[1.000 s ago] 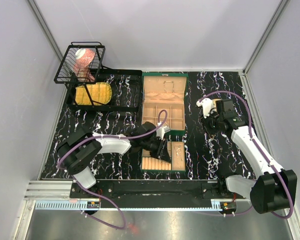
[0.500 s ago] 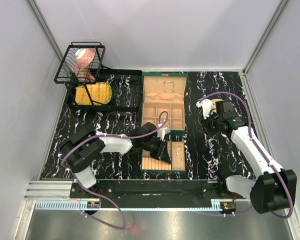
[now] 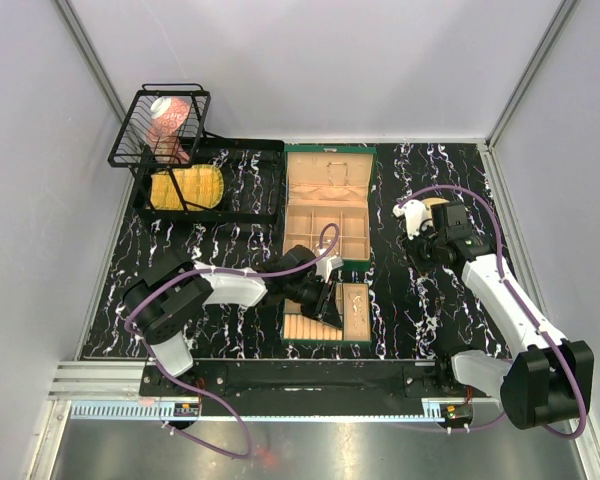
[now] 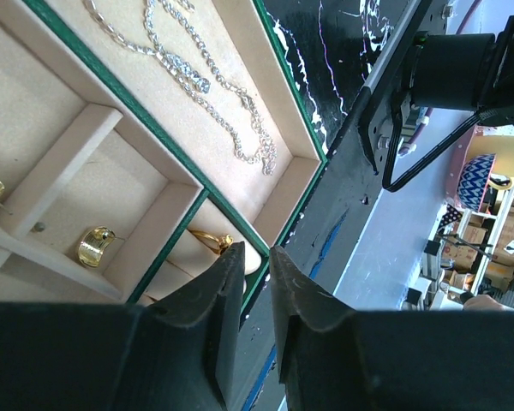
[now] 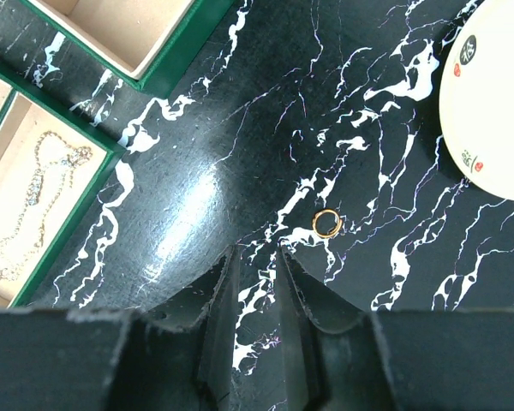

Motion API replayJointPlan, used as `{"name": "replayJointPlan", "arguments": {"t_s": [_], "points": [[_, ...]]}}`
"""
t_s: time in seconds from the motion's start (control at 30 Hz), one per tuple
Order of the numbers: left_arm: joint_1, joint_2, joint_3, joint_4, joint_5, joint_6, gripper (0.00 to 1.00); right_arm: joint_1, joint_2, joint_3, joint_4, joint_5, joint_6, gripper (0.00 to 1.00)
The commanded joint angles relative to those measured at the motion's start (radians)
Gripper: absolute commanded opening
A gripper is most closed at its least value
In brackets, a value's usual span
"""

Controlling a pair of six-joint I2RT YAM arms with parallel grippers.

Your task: Organize the mixed jewelry

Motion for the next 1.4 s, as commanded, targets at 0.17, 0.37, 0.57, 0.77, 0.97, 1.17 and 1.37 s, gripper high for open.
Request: {"name": "replayJointPlan", "arguments": {"t_s": [0.17, 0.37, 0.57, 0.77, 0.97, 1.17, 1.37], "points": [[0.0, 0.0, 0.016, -0.032, -0.025, 0.037, 0.25, -0.003, -0.015, -0.008, 0.01, 0.026, -0.011, 0.3], [0.022, 0.006, 0.014, -0.044, -0.023, 0.046, 0.24, -0.004, -0.015, -0.008, 0.008, 0.026, -0.012, 0.3], [0.036, -0.027, 0.014, -0.046, -0.012, 0.049, 0.25, -0.003, -0.013, -0.011, 0.008, 0.034, -0.012, 0.3], [0.039, -0.101, 0.02, -0.047, -0.005, 0.058, 0.26, -0.003, 0.0, -0.007, 0.008, 0.08, -0.015, 0.3], [0.04, -0.126, 0.045, -0.058, 0.015, 0.067, 0.27, -0.004, 0.034, 0.004, 0.019, 0.121, -0.011, 0.31], [0.063, -0.144, 0.089, -0.092, 0.023, 0.107, 0.29, -0.003, 0.106, 0.012, 0.047, 0.16, 0.0, 0.32], [0.129, -0.198, 0.129, -0.144, 0.012, 0.176, 0.33, -0.004, 0.181, 0.001, 0.08, 0.195, -0.008, 0.35]]}}
